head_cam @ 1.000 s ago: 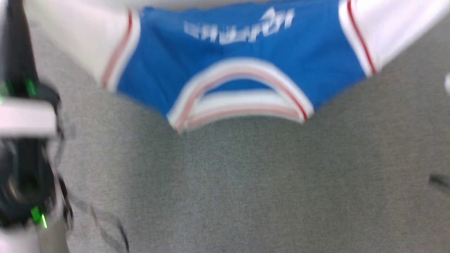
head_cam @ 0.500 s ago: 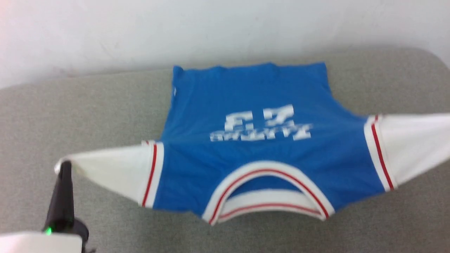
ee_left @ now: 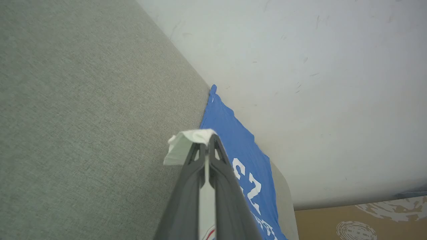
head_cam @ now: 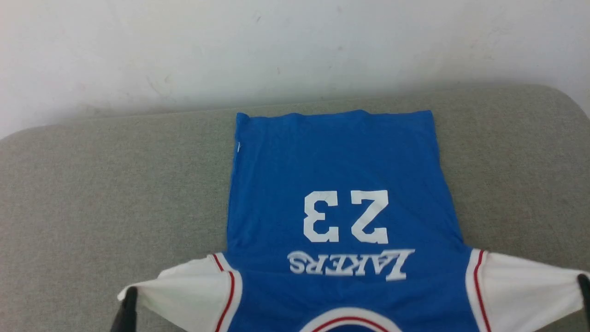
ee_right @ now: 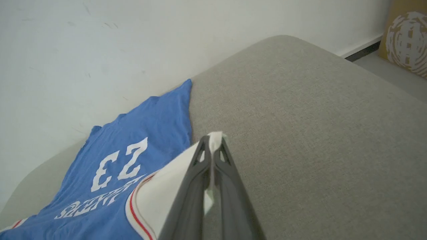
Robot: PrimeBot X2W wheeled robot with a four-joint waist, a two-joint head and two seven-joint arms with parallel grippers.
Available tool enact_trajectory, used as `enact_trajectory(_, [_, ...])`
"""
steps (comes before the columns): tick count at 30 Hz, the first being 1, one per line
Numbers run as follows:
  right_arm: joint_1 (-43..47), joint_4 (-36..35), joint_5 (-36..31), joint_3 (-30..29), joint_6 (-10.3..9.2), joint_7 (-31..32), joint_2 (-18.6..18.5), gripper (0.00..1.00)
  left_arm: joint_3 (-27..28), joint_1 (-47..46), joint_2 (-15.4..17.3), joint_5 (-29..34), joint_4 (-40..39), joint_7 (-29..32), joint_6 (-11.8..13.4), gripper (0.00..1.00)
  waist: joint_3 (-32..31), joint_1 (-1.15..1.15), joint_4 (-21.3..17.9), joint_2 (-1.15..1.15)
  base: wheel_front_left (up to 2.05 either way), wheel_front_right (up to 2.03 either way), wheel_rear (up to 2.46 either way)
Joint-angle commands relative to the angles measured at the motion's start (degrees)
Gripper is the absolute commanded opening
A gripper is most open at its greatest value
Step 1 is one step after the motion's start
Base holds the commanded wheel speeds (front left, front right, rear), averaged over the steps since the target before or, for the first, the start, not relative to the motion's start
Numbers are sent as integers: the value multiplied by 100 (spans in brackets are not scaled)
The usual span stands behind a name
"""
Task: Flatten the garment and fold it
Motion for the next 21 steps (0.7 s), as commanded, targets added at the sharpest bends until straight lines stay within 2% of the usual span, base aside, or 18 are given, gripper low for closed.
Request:
enact_trajectory(1, [40,89,-272,102,-4,-48,14,0,-87,-82,2,71,82,-8,-35,0,7,0,4,0,0,0,0])
enact_trajectory(3, [64,411,-450,213,-4,-67,14,0,-226,-172,44,235,227,6,-20,0,17,0,12,0,0,0,0])
enact_trajectory(6, [63,780,-1281,405,-4,-79,14,0,-426,-334,117,447,410,42,-27,0,42,0,56,0,0,0,0])
enact_trajectory(10, [-29,1547,-1921,624,-4,-192,14,0,-629,-552,142,614,459,92,-2,0,97,0,119,0,0,0,0])
enact_trajectory(13, [-151,2183,-2047,800,-4,-306,15,0,-724,-678,190,744,408,143,46,0,164,0,173,0,0,0,0])
enact_trajectory(21, [-523,3222,-2113,1037,-4,-822,15,0,-843,-875,250,928,213,237,164,0,313,0,243,0,0,0,0])
